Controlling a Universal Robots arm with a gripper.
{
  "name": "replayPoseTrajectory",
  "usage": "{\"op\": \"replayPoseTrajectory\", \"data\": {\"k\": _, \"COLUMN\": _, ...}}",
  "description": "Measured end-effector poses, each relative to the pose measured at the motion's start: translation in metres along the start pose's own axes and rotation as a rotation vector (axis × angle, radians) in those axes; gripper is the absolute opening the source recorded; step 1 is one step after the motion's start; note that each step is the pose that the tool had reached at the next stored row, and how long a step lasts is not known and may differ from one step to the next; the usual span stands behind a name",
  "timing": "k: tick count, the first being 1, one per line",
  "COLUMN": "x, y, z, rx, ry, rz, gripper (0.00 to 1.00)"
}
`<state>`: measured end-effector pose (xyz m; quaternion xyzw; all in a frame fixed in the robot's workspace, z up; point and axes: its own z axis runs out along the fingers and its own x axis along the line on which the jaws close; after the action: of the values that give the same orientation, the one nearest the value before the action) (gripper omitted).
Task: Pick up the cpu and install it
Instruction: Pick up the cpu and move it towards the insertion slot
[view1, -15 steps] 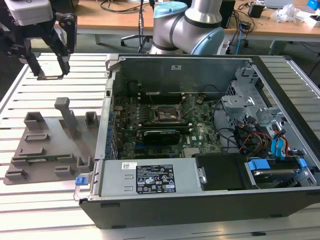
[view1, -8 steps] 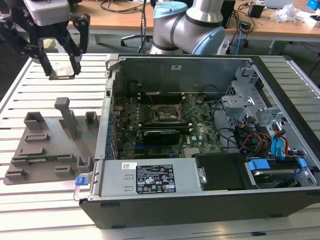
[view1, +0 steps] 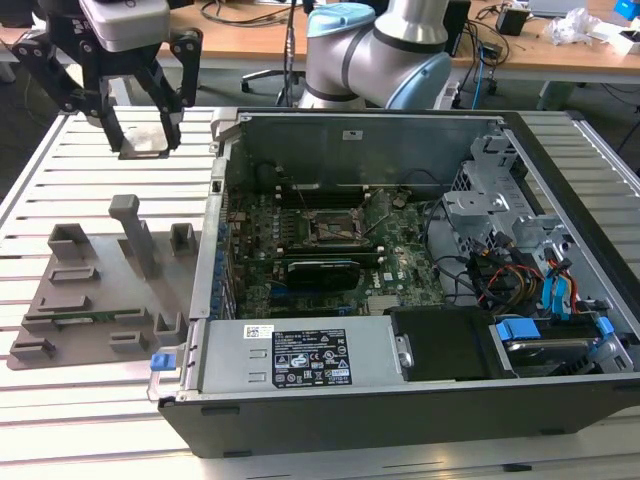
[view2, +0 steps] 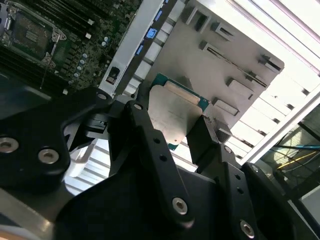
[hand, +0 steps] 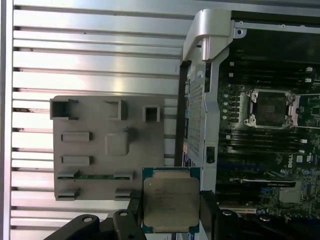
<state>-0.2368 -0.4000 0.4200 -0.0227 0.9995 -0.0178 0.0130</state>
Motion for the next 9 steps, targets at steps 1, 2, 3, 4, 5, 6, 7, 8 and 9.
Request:
{"op": "replayPoseTrajectory", "data": {"k": 1, "x": -0.0034, "y": 0.0, "z": 0.0001, "rx": 0.0002, "ry": 0.0, "rz": 0.0, "gripper": 0.55}}
{"op": "replayPoseTrajectory", "data": {"k": 2, "x": -0.0058, "y": 0.0, "z": 0.0001, "rx": 0.0003, "ry": 0.0001, "rz": 0.0, "gripper": 0.55}}
{"op": "replayPoseTrajectory", "data": {"k": 3, "x": -0.0078, "y": 0.0, "z": 0.0002, "rx": 0.0004, "ry": 0.0001, "rz": 0.0, "gripper": 0.55}}
{"op": "replayPoseTrajectory", "data": {"k": 4, "x": -0.0237, "y": 0.0, "z": 0.0006, "rx": 0.0008, "ry": 0.0001, "rz": 0.0, "gripper": 0.55}}
{"op": "replayPoseTrajectory", "data": {"k": 5, "x": -0.0302, "y": -0.0001, "z": 0.0008, "rx": 0.0011, "ry": 0.0001, "rz": 0.0, "gripper": 0.55}}
{"op": "replayPoseTrajectory", "data": {"k": 6, "x": -0.0473, "y": 0.0002, "z": 0.0013, "rx": 0.0017, "ry": 0.0003, "rz": 0.0, "gripper": 0.55}}
{"op": "replayPoseTrajectory", "data": {"k": 7, "x": -0.0593, "y": 0.0021, "z": 0.0033, "rx": 0.0027, "ry": 0.0008, "rz": 0.0, "gripper": 0.55}}
{"op": "replayPoseTrajectory", "data": {"k": 8, "x": -0.0623, "y": 0.003, "z": 0.005, "rx": 0.0028, "ry": 0.0009, "rz": 0.0, "gripper": 0.55}}
{"op": "replayPoseTrajectory", "data": {"k": 9, "x": -0.0637, "y": 0.0036, "z": 0.0059, "rx": 0.0028, "ry": 0.0012, "rz": 0.0, "gripper": 0.55}}
